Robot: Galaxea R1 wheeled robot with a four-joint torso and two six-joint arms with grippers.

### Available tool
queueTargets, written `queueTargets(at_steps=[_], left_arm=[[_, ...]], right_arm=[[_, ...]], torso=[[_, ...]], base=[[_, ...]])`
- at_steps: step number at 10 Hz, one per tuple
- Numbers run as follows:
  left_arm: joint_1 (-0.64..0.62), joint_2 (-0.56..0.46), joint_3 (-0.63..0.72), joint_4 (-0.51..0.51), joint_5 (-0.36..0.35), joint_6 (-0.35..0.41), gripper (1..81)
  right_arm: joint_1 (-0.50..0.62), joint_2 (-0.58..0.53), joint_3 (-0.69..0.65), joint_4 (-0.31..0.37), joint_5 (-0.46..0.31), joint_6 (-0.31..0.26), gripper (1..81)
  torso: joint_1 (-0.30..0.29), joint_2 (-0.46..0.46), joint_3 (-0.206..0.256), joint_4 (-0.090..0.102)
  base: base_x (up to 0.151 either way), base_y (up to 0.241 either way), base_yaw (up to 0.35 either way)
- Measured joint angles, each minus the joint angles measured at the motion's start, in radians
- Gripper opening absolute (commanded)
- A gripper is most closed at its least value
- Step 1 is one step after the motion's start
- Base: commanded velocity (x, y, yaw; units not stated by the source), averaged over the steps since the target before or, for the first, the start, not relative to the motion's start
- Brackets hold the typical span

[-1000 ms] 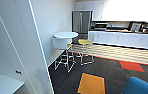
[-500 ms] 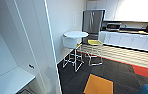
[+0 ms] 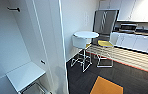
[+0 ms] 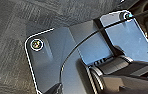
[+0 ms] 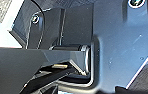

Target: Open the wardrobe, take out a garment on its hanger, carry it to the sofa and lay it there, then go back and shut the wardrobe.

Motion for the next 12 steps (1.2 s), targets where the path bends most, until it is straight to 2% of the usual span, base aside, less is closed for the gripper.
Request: queueTargets(at_steps=[12], left_arm=[[0.0, 0.008, 0.0, 0.0, 0.0, 0.0, 81.1]], right_arm=[[-0.004, 0.003, -0.008, 0.0, -0.008, -0.001, 81.1]], torso=[[0.0, 0.0, 0.0, 0.0]], base=[[0.0, 0.0, 0.296]])
